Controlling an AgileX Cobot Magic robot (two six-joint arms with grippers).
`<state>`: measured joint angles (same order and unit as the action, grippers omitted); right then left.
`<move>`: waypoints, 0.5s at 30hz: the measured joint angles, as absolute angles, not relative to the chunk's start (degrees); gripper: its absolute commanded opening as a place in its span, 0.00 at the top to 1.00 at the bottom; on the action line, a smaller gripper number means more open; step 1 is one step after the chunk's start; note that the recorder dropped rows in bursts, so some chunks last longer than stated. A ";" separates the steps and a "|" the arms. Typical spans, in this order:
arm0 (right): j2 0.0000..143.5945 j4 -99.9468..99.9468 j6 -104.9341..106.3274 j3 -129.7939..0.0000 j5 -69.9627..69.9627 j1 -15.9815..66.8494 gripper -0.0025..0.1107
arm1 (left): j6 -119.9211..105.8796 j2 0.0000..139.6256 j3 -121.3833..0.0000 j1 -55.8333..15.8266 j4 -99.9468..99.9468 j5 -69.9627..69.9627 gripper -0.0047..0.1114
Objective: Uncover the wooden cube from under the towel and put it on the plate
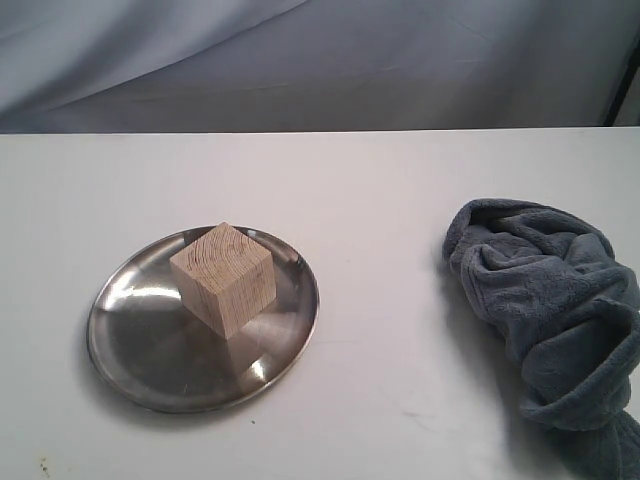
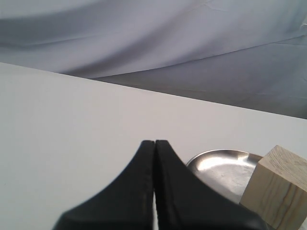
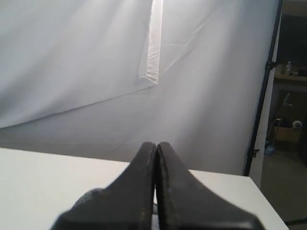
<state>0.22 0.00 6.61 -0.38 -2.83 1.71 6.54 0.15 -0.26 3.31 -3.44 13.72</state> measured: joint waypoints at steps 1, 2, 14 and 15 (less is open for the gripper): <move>0.22 0.00 6.87 -0.33 -1.75 1.71 0.98 | 6.54 0.15 -0.26 3.31 -3.44 13.72 0.96; 0.22 0.00 7.02 -0.24 -0.81 1.71 0.98 | 6.54 0.15 -0.26 3.31 -3.44 13.72 0.96; 0.22 0.00 7.30 -0.20 9.04 1.71 0.98 | 6.54 0.15 -0.26 3.31 -3.44 13.72 0.96; 0.22 0.00 7.30 -0.20 9.69 1.71 0.98 | 6.54 0.15 -0.26 3.31 -3.44 13.72 0.96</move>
<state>0.22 0.00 7.30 -0.20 9.69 1.71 6.54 0.15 -0.26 3.31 -3.44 13.72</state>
